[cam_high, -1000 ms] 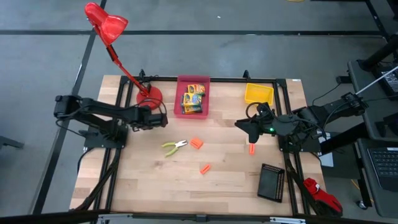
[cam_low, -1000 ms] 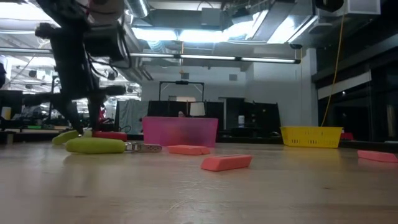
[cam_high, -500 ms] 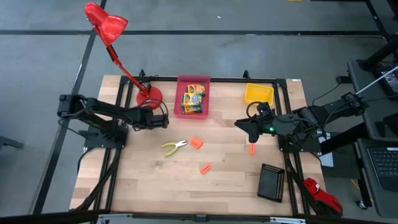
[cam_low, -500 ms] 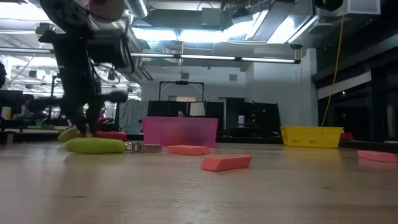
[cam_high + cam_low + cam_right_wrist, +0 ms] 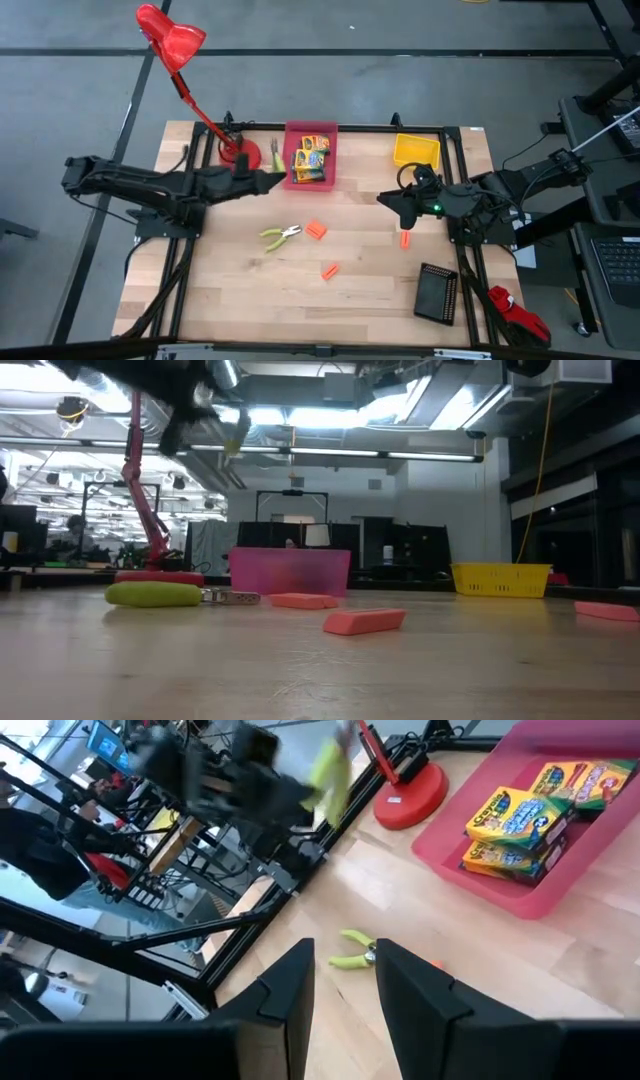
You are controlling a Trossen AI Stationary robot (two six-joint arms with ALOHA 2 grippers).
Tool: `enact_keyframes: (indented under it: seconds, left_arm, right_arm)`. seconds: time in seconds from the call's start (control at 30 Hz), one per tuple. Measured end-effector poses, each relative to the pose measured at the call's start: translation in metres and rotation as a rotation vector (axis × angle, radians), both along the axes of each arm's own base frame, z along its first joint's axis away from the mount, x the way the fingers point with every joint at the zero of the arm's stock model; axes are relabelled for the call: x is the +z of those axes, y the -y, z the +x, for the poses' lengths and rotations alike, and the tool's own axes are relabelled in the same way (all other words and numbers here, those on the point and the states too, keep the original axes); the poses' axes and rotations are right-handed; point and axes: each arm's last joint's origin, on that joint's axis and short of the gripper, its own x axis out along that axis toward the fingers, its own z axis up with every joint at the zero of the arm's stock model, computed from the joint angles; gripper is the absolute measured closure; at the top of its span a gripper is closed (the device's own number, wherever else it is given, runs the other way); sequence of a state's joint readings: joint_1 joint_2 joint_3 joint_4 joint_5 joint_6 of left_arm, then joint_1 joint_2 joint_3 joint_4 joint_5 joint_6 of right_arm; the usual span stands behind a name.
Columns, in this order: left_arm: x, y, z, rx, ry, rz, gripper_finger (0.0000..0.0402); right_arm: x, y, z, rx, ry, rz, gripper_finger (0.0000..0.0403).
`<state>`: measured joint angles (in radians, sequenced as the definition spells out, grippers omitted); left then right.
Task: Pick & Place School Supplies
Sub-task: Put the green puncher into the black bin
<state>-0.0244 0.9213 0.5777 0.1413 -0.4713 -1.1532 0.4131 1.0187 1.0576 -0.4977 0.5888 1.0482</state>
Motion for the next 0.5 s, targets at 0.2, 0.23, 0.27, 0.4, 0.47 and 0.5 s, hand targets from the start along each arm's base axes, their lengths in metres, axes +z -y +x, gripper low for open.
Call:
enact_keyframes:
  seconds: [0.2, 0.23, 0.27, 0.4, 0.47, 0.5]
  left_arm:
    - [0.028, 0.004, 0.013, -0.133, 0.289, 0.148, 0.0375]
    - [0.028, 0.005, 0.017, -0.152, 0.316, 0.156, 0.0375]
    - [0.027, 0.006, 0.021, -0.172, 0.336, 0.159, 0.0375]
    - [0.026, 0.014, 0.037, -0.249, 0.465, 0.190, 0.0375]
    - [0.023, 0.019, 0.045, -0.270, 0.521, 0.196, 0.0375]
    - [0.021, 0.021, 0.049, -0.278, 0.532, 0.193, 0.0375]
  right_arm:
    - [0.002, 0.003, 0.012, 0.007, 0.049, 0.062, 0.0292]
    - [0.003, 0.005, 0.016, 0.007, 0.064, 0.071, 0.0292]
    - [0.003, 0.006, 0.019, 0.005, 0.074, 0.077, 0.0292]
    - [-0.005, 0.013, 0.032, -0.021, 0.042, 0.093, 0.0292]
    - [-0.009, 0.016, 0.038, -0.020, 0.026, 0.108, 0.0292]
    - [-0.010, 0.017, 0.042, -0.016, 0.025, 0.114, 0.0292]
